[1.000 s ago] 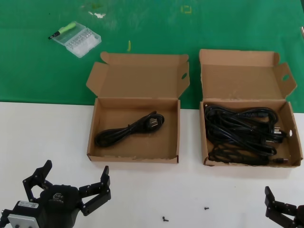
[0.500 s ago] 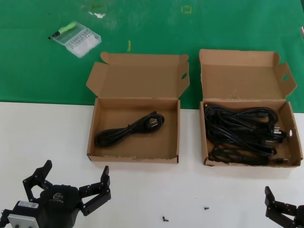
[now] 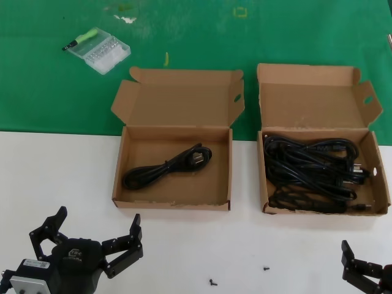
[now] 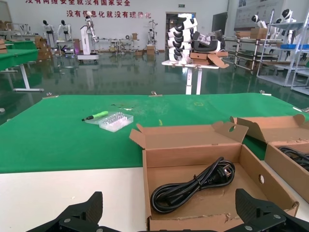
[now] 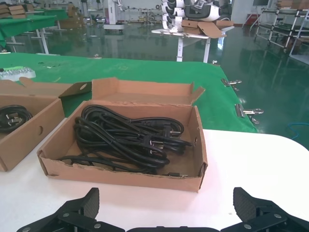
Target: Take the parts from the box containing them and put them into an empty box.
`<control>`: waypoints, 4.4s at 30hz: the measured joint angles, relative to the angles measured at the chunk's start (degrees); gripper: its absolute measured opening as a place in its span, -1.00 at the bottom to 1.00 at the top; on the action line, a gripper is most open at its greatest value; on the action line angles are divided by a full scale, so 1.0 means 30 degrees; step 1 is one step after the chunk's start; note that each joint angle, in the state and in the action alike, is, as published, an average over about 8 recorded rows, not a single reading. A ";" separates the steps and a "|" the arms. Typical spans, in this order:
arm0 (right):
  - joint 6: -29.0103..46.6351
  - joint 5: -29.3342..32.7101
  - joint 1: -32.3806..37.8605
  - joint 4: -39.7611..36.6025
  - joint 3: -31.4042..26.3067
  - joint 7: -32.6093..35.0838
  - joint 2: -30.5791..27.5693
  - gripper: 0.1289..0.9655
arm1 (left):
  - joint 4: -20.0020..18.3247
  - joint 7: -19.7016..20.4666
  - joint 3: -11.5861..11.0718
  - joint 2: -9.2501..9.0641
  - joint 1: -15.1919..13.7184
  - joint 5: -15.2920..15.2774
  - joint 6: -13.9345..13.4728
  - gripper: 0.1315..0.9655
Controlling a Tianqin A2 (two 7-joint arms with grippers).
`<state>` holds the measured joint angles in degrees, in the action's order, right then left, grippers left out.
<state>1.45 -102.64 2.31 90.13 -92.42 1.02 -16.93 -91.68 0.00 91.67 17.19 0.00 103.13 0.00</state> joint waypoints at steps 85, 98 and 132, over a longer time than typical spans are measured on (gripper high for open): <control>0.0000 0.0000 0.0000 0.0000 0.0000 0.0000 0.0000 1.00 | 0.0000 0.0000 0.0000 0.0000 0.0000 0.0000 0.0000 1.00; 0.0000 0.0000 0.0000 0.0000 0.0000 0.0000 0.0000 1.00 | 0.0000 0.0000 0.0000 0.0000 0.0000 0.0000 0.0000 1.00; 0.0000 0.0000 0.0000 0.0000 0.0000 0.0000 0.0000 1.00 | 0.0000 0.0000 0.0000 0.0000 0.0000 0.0000 0.0000 1.00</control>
<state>1.45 -102.64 2.31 90.13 -92.42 1.02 -16.93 -91.68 0.00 91.67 17.19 0.00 103.13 0.00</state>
